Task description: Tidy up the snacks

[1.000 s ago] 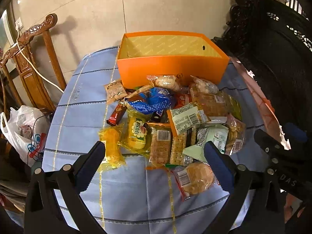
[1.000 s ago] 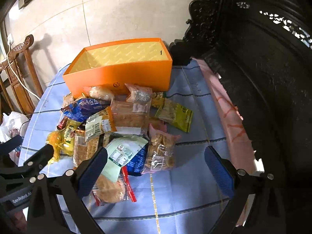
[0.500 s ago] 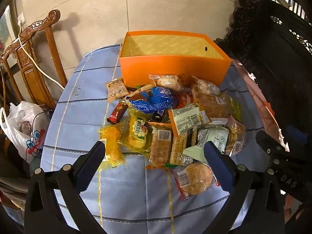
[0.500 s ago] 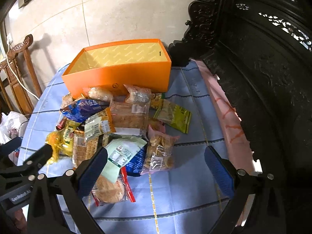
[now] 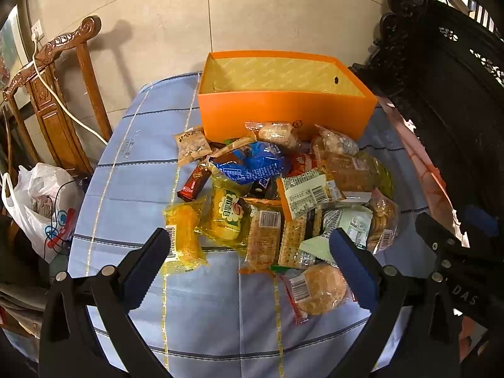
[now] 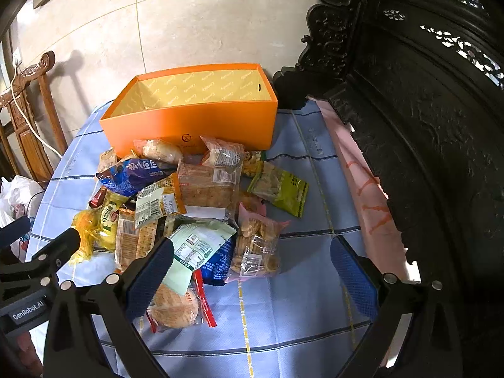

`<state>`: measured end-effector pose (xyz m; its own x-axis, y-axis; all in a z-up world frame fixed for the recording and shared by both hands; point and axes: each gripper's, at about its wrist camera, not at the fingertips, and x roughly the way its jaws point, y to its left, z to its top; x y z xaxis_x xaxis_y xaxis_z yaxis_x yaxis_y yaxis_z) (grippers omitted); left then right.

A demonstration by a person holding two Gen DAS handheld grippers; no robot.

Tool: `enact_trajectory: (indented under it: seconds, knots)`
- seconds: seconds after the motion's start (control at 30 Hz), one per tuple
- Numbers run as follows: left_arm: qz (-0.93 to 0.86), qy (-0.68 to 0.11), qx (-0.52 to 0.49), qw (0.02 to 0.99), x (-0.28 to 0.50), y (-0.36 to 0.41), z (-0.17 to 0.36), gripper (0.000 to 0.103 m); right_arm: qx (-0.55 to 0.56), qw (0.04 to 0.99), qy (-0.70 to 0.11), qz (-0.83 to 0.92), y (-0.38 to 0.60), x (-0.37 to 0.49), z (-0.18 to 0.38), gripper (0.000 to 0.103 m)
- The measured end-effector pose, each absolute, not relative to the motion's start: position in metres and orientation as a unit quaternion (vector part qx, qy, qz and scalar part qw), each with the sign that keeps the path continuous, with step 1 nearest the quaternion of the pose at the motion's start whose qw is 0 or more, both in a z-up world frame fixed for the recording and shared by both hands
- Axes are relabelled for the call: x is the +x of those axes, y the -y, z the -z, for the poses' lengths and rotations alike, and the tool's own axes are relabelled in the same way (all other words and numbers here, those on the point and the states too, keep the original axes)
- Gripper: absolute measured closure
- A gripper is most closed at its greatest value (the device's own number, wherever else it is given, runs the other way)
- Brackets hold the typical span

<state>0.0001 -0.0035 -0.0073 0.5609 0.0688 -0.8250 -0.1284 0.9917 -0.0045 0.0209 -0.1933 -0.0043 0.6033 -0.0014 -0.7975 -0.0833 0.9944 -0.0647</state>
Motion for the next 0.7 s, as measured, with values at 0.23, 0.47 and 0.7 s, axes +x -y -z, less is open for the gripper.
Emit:
enact_trajectory:
  seconds: [0.23, 0.47, 0.7]
  knots:
    - [-0.055, -0.463, -0.028, 0.884, -0.0001, 0.0057, 0.0066, 0.004, -0.037, 0.896, -0.442, -0.018, 0.1961, 0.0211, 0.0026, 0.004]
    - [-0.057, -0.472, -0.045, 0.879, 0.0015, -0.0002, 0.0097, 0.004, -0.025, 0.893, -0.449, -0.027, 0.1977, 0.0220, 0.0020, 0.003]
    - [-0.058, -0.476, -0.052, 0.876, 0.0007, -0.0028, 0.0110, 0.004, -0.030, 0.892, -0.449, -0.033, 0.1949, 0.0208, 0.0013, 0.003]
